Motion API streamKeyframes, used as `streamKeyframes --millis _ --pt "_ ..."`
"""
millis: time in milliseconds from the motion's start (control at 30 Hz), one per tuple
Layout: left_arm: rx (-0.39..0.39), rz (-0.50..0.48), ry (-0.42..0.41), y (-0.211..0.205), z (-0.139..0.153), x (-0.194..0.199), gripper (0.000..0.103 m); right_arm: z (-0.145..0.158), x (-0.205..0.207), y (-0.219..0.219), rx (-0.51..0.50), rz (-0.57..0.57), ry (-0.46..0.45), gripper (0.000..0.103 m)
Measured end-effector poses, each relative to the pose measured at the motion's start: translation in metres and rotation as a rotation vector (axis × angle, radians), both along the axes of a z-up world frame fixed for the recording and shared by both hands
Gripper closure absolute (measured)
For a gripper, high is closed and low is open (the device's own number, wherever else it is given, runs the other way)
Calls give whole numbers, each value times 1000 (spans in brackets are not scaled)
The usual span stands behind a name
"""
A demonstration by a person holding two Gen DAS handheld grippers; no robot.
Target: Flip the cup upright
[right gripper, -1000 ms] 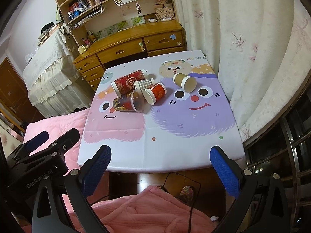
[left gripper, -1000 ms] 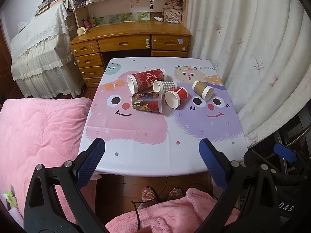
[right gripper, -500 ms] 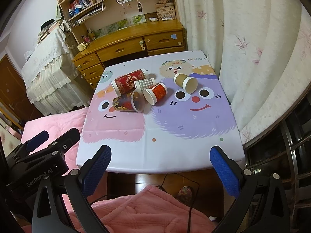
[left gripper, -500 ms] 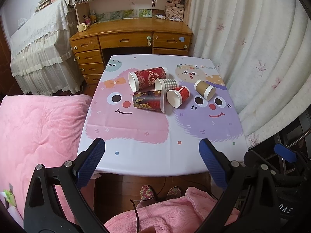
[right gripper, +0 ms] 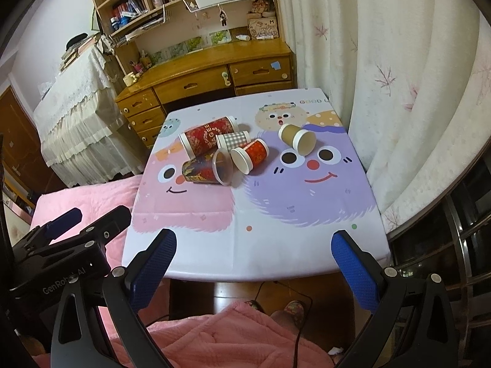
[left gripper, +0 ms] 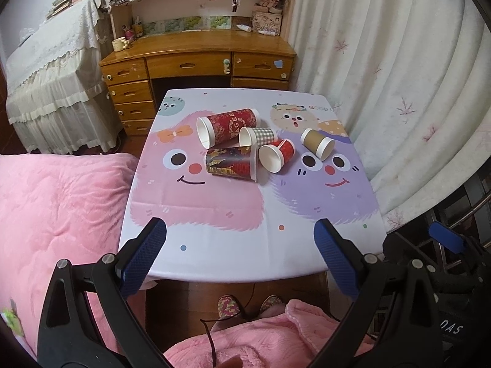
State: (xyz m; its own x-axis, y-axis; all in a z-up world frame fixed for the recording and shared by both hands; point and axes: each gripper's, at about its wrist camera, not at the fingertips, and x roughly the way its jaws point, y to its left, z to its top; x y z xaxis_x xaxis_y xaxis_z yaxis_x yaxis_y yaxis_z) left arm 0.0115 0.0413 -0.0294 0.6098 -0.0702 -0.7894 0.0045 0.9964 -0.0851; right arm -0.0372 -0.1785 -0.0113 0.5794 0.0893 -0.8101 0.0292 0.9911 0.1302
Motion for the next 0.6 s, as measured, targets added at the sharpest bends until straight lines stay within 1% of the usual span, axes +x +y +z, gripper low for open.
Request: streamKeyframes --millis 100,200,300,433,500,600 --pt "-9 -29 18 6 -4 2 7 -1 -1 3 19 -7 -16 0" --pt "-22 -58 43 9 -9 4 7 -4 -3 7 59 -17 -15 0" --pt "-35 -72 75 15 -17 8 7 -14 -1 10 103 -19 16 1" --pt "-35 -85 113 19 -28 21 7 -27 1 15 110 -32 53 1" --pt "-13 -101 141 19 -36 34 7 -32 4 18 74 -31 61 1" --pt "28 -138 190 20 -49 62 7 -39 13 28 -55 -8 34 1"
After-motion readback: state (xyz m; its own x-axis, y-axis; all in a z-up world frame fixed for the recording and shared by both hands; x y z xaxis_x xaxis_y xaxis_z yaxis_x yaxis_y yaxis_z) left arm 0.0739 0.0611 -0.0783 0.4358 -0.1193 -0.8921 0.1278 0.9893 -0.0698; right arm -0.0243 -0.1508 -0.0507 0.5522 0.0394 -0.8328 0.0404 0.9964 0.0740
